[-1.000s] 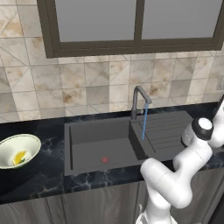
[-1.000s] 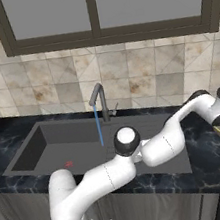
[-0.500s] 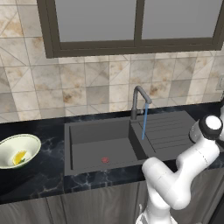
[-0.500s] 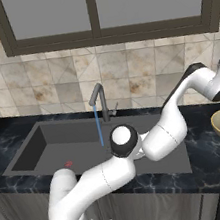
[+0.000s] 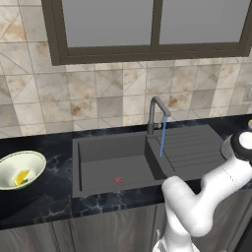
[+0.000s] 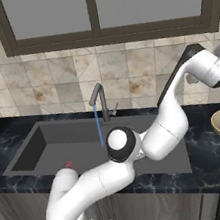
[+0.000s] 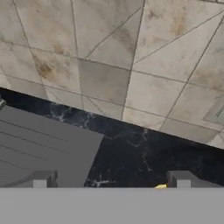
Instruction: Pick the lemon wedges from the sink and place them in one bowl. Place the broccoli in the other bowl. Then turn off the sink faucet.
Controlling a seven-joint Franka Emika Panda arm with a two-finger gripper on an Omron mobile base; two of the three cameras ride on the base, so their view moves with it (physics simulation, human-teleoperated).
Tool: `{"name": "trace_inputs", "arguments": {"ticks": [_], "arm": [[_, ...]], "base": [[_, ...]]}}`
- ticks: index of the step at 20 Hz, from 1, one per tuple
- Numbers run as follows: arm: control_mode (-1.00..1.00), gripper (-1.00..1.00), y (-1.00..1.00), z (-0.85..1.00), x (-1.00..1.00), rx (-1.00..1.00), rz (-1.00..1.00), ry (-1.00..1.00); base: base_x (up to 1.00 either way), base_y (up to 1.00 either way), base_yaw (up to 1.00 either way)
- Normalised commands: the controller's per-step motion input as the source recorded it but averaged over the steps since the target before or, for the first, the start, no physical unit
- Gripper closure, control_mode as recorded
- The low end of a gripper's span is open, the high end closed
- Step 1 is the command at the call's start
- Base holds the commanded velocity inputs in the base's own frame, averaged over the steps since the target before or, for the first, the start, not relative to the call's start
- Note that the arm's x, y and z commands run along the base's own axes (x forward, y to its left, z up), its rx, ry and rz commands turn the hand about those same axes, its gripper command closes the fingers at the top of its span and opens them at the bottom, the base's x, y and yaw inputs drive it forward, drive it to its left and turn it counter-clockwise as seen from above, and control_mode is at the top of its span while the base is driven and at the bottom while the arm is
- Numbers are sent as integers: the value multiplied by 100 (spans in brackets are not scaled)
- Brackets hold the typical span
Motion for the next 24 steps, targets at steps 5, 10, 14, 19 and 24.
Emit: {"name": "trace_inputs", "arguments": {"ticks": [5,10,14,19,24], "arm": [[-100,-100,100,-17,-37,-10,63,21],[-100,-100,100,-25,-44,-12,60,26],[-100,-100,100,-38,-47,-12,57,22],[-100,-100,100,-31,-27,-6,47,8],[-100,-100,100,-6,-6,3,35,-5]], "base": [[0,0,0],[0,0,0],[0,0,0],[0,0,0],[0,0,0]]}}
